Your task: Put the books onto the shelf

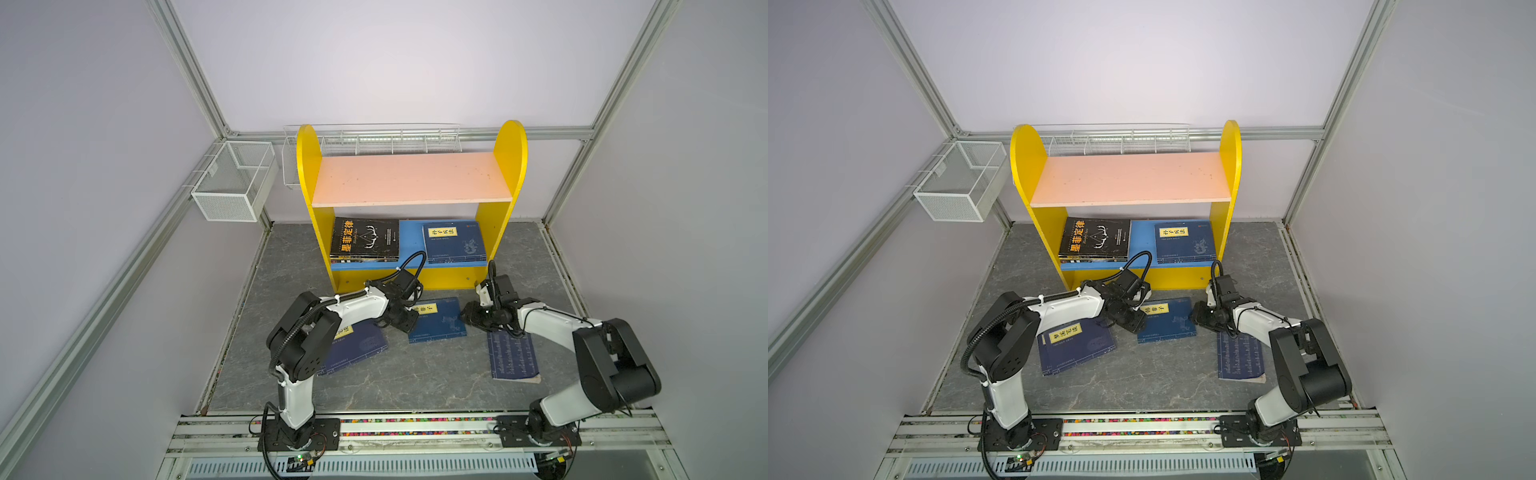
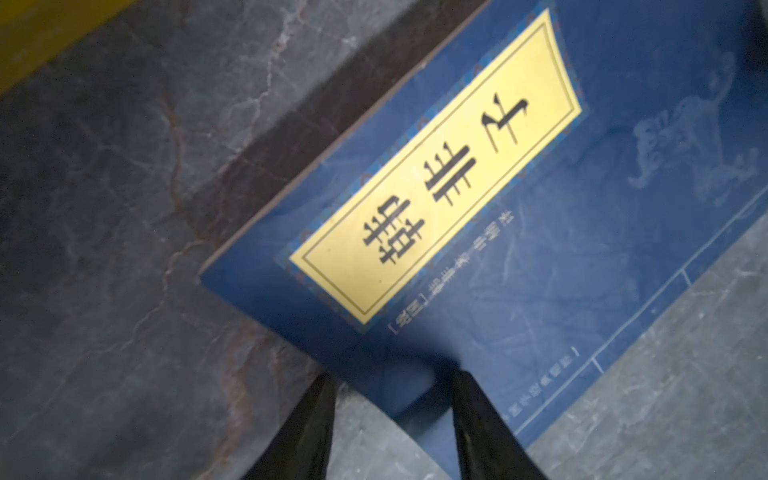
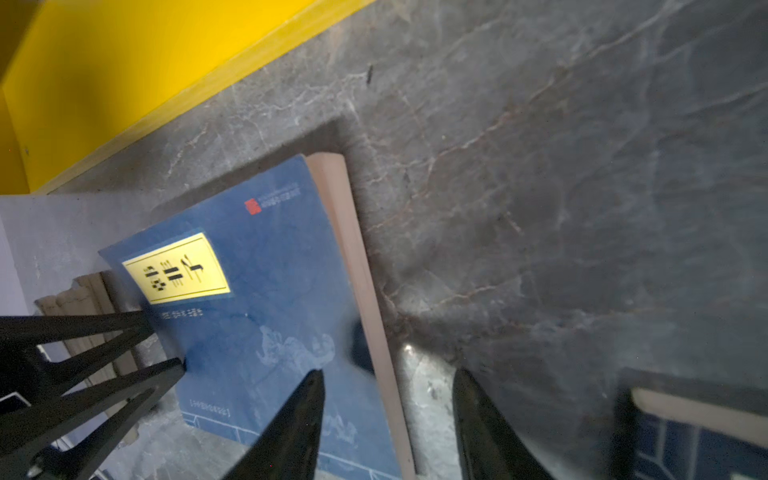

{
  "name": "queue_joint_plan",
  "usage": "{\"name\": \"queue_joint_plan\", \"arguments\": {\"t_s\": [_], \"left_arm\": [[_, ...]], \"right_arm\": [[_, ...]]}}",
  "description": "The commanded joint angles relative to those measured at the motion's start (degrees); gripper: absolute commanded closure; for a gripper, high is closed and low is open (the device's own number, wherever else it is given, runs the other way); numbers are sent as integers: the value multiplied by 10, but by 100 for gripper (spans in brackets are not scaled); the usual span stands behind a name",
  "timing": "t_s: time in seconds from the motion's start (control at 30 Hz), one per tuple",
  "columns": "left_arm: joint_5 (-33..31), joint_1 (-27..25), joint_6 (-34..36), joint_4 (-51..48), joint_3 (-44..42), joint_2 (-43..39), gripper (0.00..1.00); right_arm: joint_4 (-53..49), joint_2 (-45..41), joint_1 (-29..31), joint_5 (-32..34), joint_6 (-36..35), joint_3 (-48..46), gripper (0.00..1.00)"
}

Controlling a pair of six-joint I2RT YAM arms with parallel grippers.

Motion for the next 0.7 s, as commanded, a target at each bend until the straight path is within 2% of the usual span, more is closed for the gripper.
{"name": "queue_joint_plan", "arguments": {"t_s": [0.0,0.3,0.5,0.67], "left_arm": [[-2,-6,7,-27,0,21,53],[8,-8,14,-29,3,28,56],[22,-8,19,-29,5,29,60],[29,-8,25,-29,7,29,61]], "right_arm": [[-22,25,-2,4,-15,12,43],[-21,79,9,-99,-56,43,45],[37,52,13,-201,-42,42,52],[54,10,15,-250,-47,52,59]]}}
